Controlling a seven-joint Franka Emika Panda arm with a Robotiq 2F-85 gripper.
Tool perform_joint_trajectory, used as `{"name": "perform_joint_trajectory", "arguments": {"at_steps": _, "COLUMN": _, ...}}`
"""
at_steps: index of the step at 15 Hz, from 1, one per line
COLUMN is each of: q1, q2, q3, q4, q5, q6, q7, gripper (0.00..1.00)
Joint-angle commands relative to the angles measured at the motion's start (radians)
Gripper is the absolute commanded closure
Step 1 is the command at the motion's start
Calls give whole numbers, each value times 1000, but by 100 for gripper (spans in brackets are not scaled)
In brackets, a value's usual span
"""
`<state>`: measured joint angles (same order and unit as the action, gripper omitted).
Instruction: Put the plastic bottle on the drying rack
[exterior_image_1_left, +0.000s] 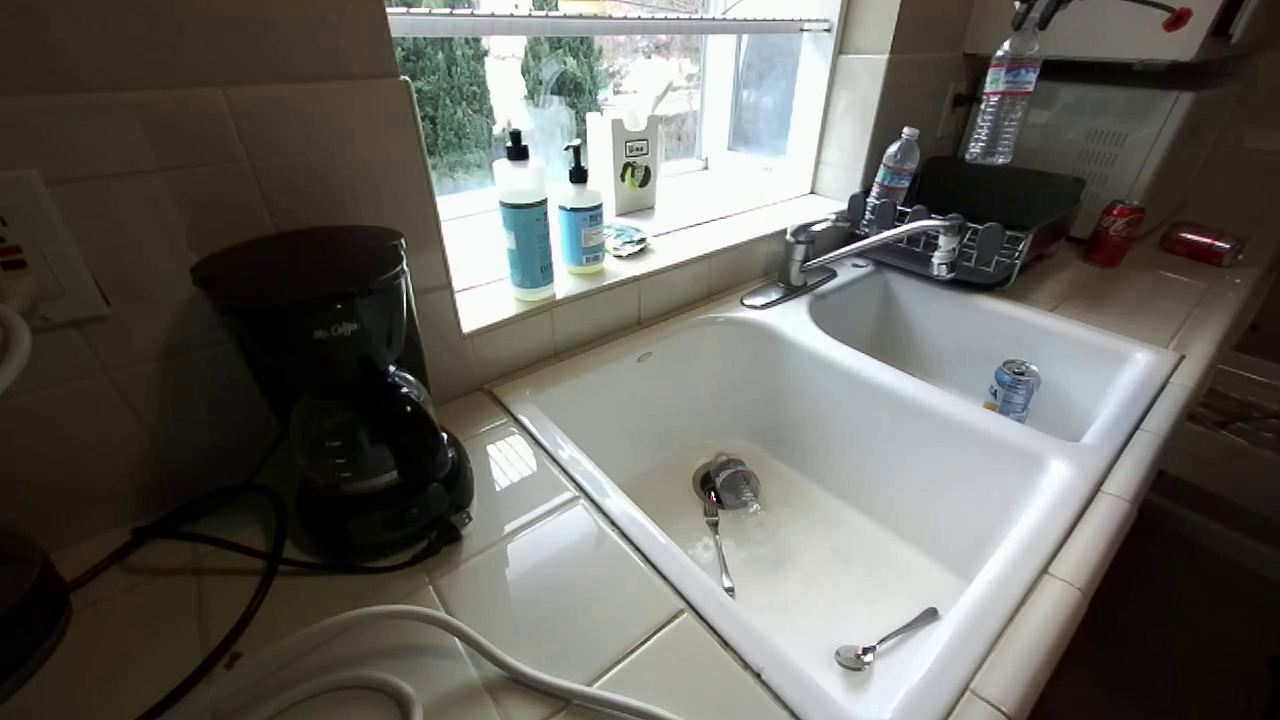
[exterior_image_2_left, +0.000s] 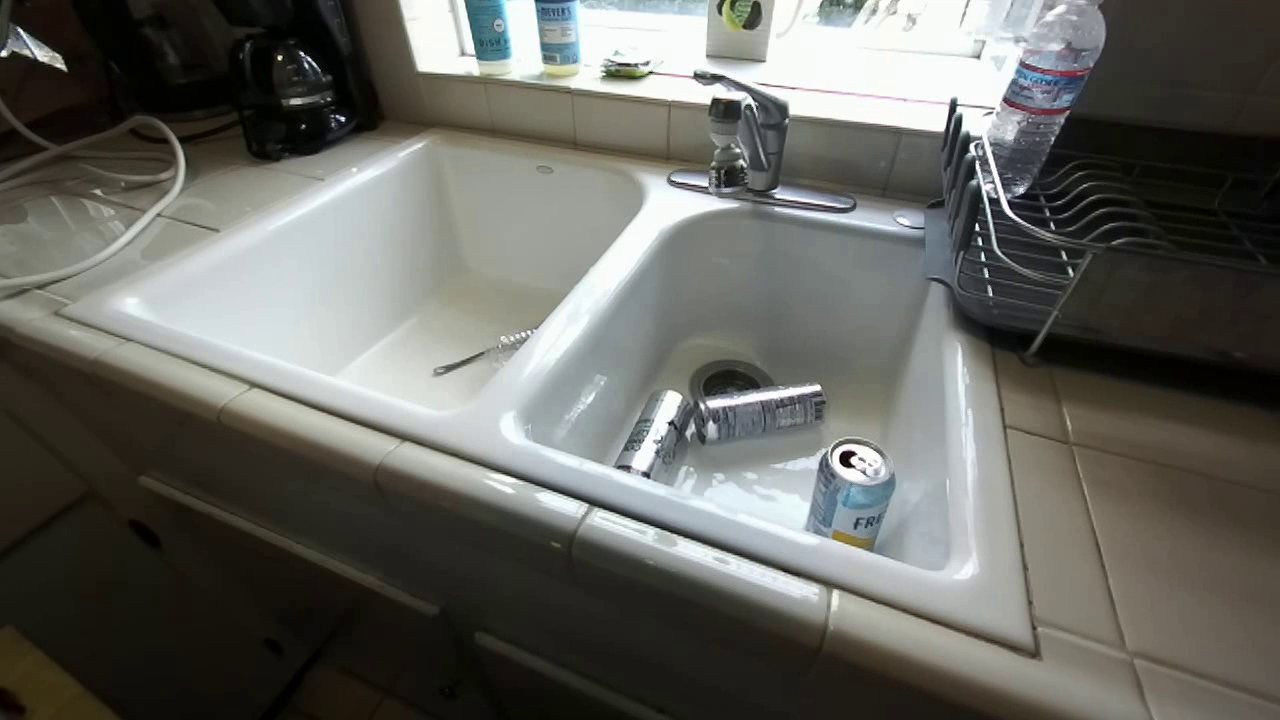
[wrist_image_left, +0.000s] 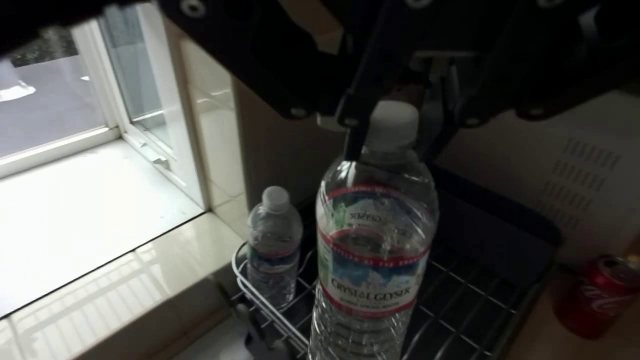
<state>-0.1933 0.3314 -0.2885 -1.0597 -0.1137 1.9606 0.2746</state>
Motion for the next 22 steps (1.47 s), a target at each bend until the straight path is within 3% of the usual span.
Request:
{"name": "perform_joint_trajectory", "arguments": {"at_steps": 1, "q1": 34, "q2": -118, "q3": -47, "q4": -242, "q5": -126, "q6": 116, "q7": 136, "gripper": 92}}
{"name": "perform_joint_trajectory", "arguments": {"at_steps": 5, "q1": 39, "q2": -160, "q3": -55, "q4": -433, "q5": -218, "q6": 286, "q7": 275, "gripper": 92}}
{"name": "perform_joint_trajectory", "arguments": {"at_steps": 8, "q1": 42, "q2": -178, "q3": -54, "q4": -577, "q5": -277, "q6": 475, "q7": 359, "gripper": 92}}
{"name": "perform_joint_trajectory", "arguments": {"at_steps": 13, "q1": 15, "q2": -151, "q3": -59, "q4": -599, "q5": -302, "q6": 689, "q7": 361, "gripper": 92}}
{"name": "perform_joint_trajectory", "arguments": {"at_steps": 14, "q1": 16, "q2": -121, "q3": -55, "q4": -563, "q5": -284, "q6": 644, "q7": 351, "gripper": 69}}
{"name": "perform_joint_trajectory", "arguments": {"at_steps": 17, "q1": 12, "q2": -126, "q3": -58, "q4": -565, "q5": -284, "q6": 667, "q7": 351, "gripper": 69}}
{"name": "perform_joint_trajectory", "arguments": {"at_steps": 18, "q1": 11, "q2": -114, "q3": -54, "q4": -549, "q5": -276, "q6": 648, "q7": 337, "gripper": 92}}
{"name": "perform_joint_trajectory", "arguments": {"at_steps": 22, "q1": -16, "q2": -58, "q3": -30, "q4": -437, "q5": -158, "q6": 511, "q7": 155, "gripper": 92}}
